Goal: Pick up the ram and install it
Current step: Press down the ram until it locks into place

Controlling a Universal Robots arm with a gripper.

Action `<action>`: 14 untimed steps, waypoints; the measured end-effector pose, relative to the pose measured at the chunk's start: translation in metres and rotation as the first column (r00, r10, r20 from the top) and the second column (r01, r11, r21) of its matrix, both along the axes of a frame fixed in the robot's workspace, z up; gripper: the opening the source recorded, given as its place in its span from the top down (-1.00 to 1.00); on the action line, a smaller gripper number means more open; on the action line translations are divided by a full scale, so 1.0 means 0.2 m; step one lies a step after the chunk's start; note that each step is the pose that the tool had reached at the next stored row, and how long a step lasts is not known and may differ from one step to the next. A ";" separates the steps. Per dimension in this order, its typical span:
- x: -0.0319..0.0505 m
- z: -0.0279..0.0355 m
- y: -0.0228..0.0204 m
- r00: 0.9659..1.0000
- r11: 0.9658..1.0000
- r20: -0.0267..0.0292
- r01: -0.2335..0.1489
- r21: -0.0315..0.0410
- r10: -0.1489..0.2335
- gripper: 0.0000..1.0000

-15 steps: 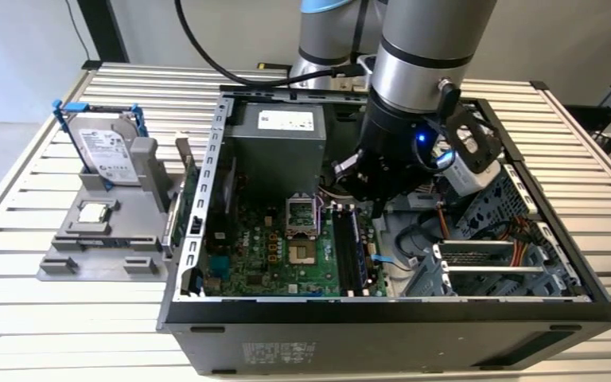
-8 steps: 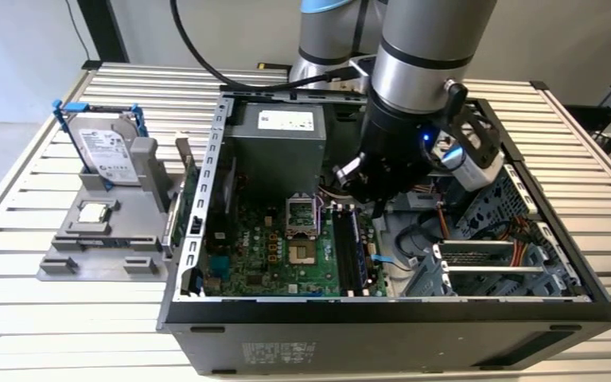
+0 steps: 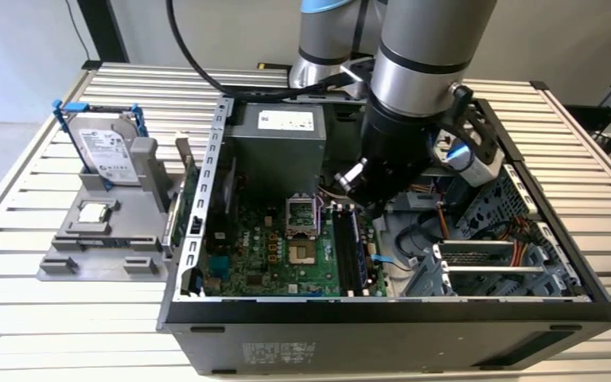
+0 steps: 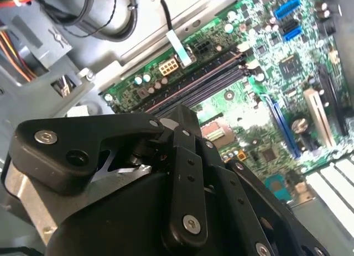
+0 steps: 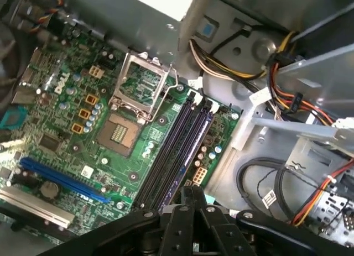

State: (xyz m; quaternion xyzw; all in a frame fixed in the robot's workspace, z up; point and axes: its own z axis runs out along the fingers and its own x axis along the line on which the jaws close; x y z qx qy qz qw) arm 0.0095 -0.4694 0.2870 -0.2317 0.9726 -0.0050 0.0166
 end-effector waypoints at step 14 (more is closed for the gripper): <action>0.000 -0.024 0.000 0.968 0.968 0.000 -0.251 0.004 0.251 1.00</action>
